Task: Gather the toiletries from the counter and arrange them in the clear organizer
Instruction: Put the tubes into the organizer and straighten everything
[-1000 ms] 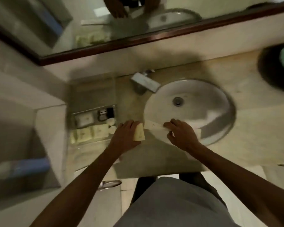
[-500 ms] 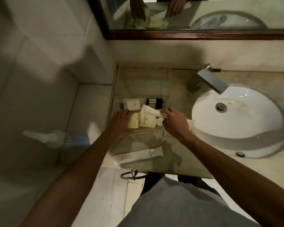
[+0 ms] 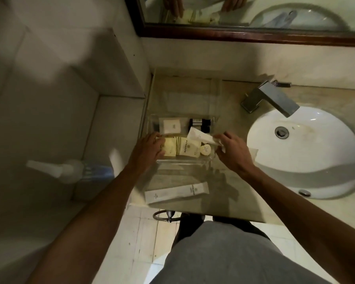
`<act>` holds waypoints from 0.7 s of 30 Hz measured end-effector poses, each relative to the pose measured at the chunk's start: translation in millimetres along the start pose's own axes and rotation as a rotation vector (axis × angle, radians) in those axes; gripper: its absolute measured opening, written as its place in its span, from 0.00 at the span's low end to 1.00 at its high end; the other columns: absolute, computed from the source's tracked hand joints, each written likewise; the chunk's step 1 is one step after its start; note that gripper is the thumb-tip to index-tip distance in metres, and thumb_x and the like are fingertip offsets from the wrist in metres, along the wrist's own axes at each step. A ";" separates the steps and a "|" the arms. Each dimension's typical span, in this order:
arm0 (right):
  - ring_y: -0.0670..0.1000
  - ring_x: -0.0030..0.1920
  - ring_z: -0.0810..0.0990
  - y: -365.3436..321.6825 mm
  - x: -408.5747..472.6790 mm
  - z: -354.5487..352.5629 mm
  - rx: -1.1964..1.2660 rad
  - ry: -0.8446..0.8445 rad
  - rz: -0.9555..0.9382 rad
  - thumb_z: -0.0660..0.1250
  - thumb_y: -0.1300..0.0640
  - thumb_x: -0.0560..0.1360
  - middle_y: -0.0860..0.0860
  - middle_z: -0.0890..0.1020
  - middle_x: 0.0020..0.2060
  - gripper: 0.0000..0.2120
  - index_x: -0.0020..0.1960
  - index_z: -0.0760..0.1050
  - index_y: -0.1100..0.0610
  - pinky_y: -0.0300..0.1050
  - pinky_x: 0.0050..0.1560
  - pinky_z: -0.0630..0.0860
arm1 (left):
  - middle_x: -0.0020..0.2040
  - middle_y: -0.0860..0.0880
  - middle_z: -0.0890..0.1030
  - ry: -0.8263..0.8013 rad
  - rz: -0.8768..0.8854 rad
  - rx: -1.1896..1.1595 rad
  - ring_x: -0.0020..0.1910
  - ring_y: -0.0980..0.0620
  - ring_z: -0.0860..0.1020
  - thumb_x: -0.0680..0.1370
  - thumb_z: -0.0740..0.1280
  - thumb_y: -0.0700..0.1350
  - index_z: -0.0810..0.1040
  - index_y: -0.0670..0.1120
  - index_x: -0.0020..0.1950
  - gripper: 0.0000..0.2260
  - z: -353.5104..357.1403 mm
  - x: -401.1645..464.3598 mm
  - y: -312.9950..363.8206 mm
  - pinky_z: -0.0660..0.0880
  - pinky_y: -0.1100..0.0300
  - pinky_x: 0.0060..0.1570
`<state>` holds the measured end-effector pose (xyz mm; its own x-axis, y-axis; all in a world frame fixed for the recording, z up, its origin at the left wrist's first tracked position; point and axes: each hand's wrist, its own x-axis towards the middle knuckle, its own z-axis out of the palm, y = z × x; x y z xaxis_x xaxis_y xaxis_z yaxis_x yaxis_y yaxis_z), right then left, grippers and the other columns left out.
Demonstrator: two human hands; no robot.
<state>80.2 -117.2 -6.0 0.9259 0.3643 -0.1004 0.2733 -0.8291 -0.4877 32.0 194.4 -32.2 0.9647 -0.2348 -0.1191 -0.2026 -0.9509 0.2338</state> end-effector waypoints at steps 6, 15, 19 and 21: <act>0.53 0.52 0.77 -7.1 -1.0 7.5 0.035 -0.017 0.018 0.71 0.59 0.73 0.53 0.80 0.54 0.19 0.64 0.76 0.54 0.52 0.52 0.78 | 0.63 0.47 0.72 -0.001 -0.047 -0.004 0.60 0.48 0.73 0.78 0.64 0.47 0.72 0.48 0.63 0.14 5.2 1.4 17.3 0.77 0.53 0.53; 0.52 0.59 0.74 -71.5 46.1 43.1 0.001 -0.126 -0.202 0.69 0.57 0.76 0.53 0.77 0.61 0.20 0.67 0.74 0.52 0.51 0.60 0.74 | 0.61 0.46 0.72 0.353 -0.479 -0.308 0.55 0.52 0.73 0.74 0.69 0.47 0.70 0.45 0.63 0.19 1.0 -32.3 28.6 0.76 0.56 0.53; 0.55 0.64 0.71 -82.9 61.7 60.1 -0.068 -0.219 -0.272 0.71 0.52 0.75 0.55 0.73 0.66 0.26 0.72 0.70 0.51 0.56 0.65 0.71 | 0.58 0.45 0.74 0.297 -0.386 -0.300 0.53 0.52 0.73 0.74 0.70 0.45 0.71 0.46 0.59 0.16 11.7 -58.0 38.9 0.75 0.59 0.50; 0.55 0.62 0.72 -81.7 55.7 56.3 -0.064 -0.127 -0.270 0.70 0.51 0.76 0.55 0.74 0.64 0.24 0.70 0.71 0.52 0.56 0.62 0.73 | 0.56 0.47 0.74 0.247 -0.328 -0.282 0.51 0.53 0.72 0.74 0.70 0.47 0.71 0.47 0.58 0.15 17.1 -68.2 42.9 0.75 0.58 0.48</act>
<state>94.7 -5.3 -20.5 0.7787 0.6218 -0.0838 0.5248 -0.7187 -0.4561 -45.3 166.1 -30.5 0.9879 0.1549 -0.0065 0.1391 -0.8671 0.4783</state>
